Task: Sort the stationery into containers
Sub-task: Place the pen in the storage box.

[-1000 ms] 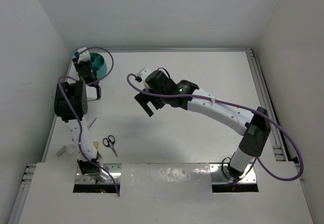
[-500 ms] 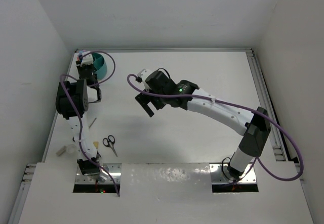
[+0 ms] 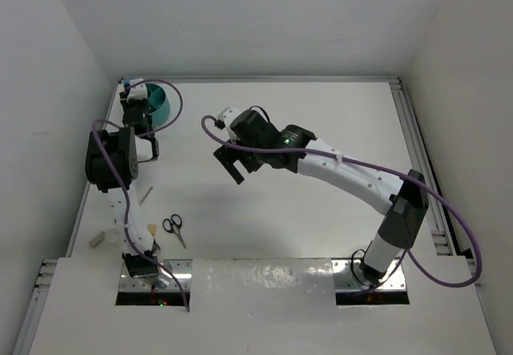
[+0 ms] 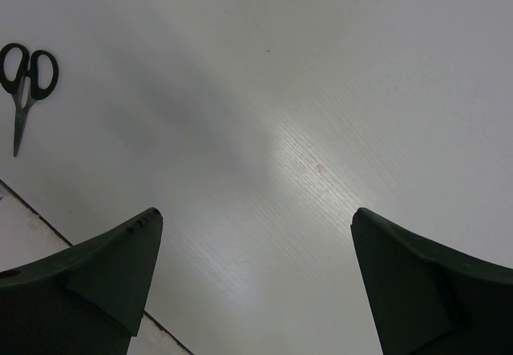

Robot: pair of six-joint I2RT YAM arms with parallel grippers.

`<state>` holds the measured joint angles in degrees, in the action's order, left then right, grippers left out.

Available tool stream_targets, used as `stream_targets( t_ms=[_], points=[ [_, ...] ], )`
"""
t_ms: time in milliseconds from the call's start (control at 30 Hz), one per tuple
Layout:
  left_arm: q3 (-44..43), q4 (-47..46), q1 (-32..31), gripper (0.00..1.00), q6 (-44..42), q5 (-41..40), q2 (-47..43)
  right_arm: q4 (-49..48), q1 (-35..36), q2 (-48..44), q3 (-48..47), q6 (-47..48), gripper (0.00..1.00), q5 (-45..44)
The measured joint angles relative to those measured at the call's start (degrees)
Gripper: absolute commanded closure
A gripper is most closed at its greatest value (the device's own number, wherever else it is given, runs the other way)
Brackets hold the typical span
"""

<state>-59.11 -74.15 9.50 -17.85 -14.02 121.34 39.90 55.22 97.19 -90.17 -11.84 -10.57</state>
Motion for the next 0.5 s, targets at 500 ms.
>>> stream_targets(
  t_ms=[500],
  points=[
    [-2.5,-0.3,0.8,1.0,0.6,1.5,-1.6,1.3,0.0,0.4,-1.6,0.0,0.01,0.0]
  ],
)
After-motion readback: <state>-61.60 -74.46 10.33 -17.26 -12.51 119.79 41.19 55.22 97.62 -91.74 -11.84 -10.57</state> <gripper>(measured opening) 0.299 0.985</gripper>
